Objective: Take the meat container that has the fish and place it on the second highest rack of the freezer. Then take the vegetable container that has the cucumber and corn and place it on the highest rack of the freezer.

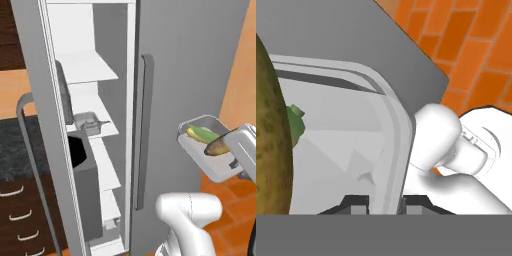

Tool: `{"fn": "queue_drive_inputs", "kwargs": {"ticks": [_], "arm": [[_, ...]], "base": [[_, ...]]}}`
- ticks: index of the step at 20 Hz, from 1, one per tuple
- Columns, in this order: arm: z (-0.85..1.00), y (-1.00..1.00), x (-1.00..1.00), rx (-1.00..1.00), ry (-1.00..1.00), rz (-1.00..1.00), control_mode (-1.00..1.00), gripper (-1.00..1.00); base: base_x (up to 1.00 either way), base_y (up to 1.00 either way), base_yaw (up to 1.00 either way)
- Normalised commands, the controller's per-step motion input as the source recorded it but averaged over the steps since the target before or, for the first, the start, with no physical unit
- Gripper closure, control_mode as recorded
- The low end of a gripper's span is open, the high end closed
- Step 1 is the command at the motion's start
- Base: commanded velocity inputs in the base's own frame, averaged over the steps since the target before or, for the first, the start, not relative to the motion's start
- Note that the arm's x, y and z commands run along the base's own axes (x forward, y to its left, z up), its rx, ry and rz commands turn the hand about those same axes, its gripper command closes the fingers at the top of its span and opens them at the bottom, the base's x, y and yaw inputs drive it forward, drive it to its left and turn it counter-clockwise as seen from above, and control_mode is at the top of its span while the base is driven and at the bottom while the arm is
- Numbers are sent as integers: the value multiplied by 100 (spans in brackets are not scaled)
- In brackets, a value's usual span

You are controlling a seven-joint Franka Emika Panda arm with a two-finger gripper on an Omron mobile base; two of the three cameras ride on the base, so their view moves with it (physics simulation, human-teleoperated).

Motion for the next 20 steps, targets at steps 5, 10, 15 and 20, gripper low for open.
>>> {"fn": "queue_drive_inputs", "kwargs": {"ticks": [5, 10, 15, 20], "arm": [[0, 0, 0, 0, 0, 0, 100, 100], [0, 0, 0, 0, 0, 0, 100, 100], [0, 0, 0, 0, 0, 0, 100, 100], [0, 0, 0, 0, 0, 0, 100, 100]], "base": [[11, 18, 47], [-3, 10, 40], [6, 53, 40], [24, 18, 25]]}}
